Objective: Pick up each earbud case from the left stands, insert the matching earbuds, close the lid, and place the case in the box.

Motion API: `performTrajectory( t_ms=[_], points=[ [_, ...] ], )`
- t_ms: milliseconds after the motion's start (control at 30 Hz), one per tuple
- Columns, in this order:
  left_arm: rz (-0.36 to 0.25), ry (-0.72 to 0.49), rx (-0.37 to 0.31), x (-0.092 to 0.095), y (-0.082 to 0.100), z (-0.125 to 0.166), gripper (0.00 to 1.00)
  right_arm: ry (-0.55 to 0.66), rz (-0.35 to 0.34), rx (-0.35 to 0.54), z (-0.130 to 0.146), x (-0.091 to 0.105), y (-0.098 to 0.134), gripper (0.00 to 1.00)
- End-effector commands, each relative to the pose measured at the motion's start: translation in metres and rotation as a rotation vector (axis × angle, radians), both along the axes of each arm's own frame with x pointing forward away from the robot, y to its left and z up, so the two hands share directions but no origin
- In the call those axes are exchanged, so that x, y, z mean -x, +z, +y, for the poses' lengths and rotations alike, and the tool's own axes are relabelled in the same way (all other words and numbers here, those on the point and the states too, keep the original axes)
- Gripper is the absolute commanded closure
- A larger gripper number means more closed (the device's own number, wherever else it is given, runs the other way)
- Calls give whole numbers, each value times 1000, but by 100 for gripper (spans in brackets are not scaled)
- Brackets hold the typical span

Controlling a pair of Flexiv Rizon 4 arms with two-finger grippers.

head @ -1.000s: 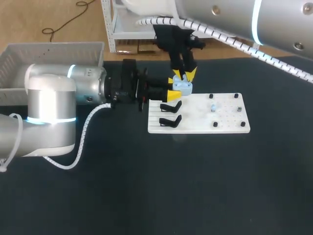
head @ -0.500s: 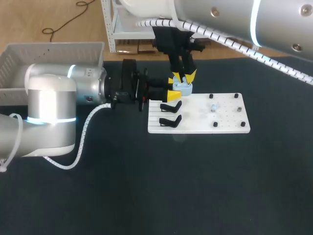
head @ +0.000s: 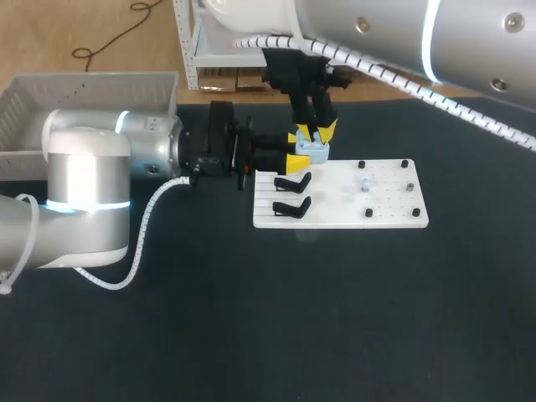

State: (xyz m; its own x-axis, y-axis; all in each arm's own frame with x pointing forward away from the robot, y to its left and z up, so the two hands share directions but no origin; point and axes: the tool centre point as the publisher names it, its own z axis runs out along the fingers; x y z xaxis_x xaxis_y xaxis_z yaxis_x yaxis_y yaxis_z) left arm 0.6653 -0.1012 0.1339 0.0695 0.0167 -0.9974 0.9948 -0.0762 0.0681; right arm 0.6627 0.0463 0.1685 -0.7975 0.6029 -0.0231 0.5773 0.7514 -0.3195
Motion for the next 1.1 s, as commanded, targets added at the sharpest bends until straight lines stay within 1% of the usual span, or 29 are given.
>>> performTrajectory(
  t_ms=[33,67,100,133,367,400,433,533,700,800,867,933,1033,1100],
  points=[
    [-3,4,3,2,0,-1,100,-2,-1,-8,0,-2,-1,100],
    [-3,4,3,2,0,-1,100,1,0,-15,1,-2,-1,71],
    [-3,4,3,2,0,-1,100,1,0,-16,1,-2,-1,38],
    [-3,4,3,2,0,-1,100,4,-1,-28,1,-1,0,0],
    [-3,4,3,2,0,-1,100,39,-54,-126,1,16,26,0],
    [-3,4,3,2,0,-1,100,53,-69,-171,-3,20,32,0],
    [-3,4,3,2,0,-1,100,59,-78,-189,-4,23,34,0],
    [-3,4,3,2,0,-1,100,91,-133,-322,-18,32,48,0],
    [-3,4,3,2,0,-1,100,159,-213,-485,-43,40,61,0],
    [-3,4,3,2,0,-1,100,230,-265,-537,-55,43,61,1],
    [-3,4,3,2,0,-1,100,260,-292,-575,-63,43,58,2],
    [-3,4,3,2,0,-1,100,276,-313,-610,-70,42,54,2],
    [-3,4,3,2,0,-1,100,291,-335,-648,-80,39,48,7],
    [-3,4,3,2,0,-1,100,298,-338,-671,-86,36,43,14]
  ],
)
